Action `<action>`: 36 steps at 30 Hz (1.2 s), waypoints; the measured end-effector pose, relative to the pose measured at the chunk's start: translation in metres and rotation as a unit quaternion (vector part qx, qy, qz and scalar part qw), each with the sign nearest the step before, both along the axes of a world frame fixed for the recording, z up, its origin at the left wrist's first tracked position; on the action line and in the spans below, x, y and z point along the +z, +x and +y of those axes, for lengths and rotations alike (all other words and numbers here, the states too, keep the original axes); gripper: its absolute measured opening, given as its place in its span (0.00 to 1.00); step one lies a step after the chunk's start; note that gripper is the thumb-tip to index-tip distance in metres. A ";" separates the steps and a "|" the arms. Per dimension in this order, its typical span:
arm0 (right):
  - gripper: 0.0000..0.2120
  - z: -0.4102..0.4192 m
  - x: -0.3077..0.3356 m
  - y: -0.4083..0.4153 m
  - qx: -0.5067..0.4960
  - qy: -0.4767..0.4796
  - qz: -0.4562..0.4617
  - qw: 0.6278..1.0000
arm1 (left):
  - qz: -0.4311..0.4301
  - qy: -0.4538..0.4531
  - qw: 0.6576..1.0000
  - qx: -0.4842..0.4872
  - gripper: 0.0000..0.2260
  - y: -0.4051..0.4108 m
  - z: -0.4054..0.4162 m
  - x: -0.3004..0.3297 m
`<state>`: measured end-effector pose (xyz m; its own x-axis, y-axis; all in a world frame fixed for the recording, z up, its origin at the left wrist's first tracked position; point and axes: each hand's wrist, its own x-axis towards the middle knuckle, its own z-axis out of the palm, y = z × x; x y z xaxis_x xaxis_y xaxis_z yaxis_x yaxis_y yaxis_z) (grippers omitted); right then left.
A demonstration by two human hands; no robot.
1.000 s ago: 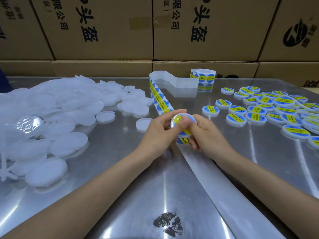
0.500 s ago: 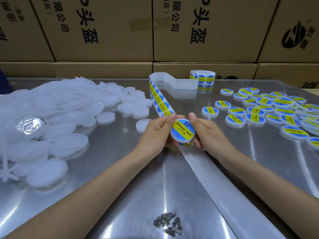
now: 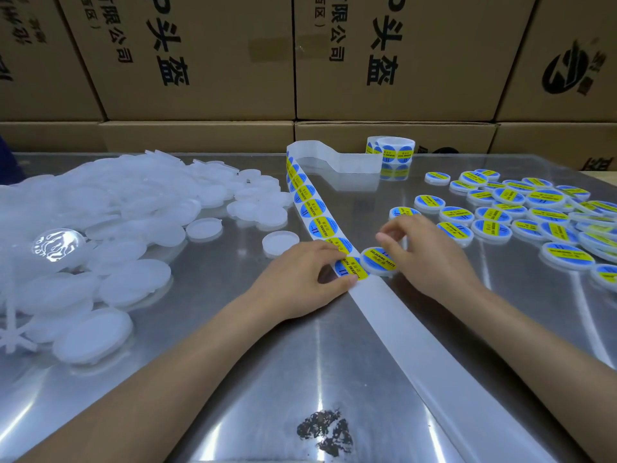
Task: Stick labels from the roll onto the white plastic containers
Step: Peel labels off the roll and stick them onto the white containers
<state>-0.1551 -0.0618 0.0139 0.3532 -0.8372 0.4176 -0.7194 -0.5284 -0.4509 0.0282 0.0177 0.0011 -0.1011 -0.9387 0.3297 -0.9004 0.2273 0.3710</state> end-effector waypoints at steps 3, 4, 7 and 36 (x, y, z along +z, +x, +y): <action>0.13 0.003 -0.001 0.005 0.047 -0.012 0.075 0.996 | 0.013 0.007 1.000 0.006 0.17 0.002 0.000 0.000; 0.14 0.003 0.000 0.005 0.037 -0.017 0.086 0.995 | 0.015 0.010 1.000 0.008 0.17 0.002 0.000 0.000; 0.19 -0.004 -0.003 0.002 -0.064 -0.046 0.142 0.987 | 0.012 0.020 1.000 0.011 0.19 0.002 0.000 0.000; 0.13 0.005 -0.013 0.015 0.161 0.007 -0.009 0.987 | 0.151 0.037 0.988 -0.011 0.20 0.001 -0.002 0.002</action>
<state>-0.1405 -0.0568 0.0005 0.5941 -0.6890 0.4152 -0.5074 -0.7215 -0.4712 0.0287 0.0160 0.0030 -0.0288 -0.9601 0.2783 -0.7417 0.2072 0.6379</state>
